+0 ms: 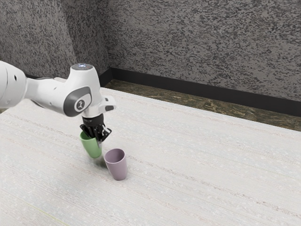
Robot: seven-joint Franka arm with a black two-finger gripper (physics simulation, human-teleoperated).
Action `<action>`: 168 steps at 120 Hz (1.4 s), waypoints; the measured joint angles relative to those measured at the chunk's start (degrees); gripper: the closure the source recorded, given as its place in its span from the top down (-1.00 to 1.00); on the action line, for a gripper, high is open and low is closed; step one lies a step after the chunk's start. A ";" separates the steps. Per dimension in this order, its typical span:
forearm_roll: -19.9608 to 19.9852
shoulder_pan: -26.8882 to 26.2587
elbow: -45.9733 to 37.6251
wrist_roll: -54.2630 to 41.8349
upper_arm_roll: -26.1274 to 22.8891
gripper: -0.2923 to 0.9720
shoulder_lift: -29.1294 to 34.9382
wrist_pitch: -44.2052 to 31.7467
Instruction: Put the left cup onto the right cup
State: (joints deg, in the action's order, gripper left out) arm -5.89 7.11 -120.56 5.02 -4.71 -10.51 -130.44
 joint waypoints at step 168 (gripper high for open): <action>-0.21 -0.36 0.81 5.63 -6.77 -0.70 12.31 14.39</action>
State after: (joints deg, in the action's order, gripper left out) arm -6.11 6.75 -119.74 10.65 -11.48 1.80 -116.04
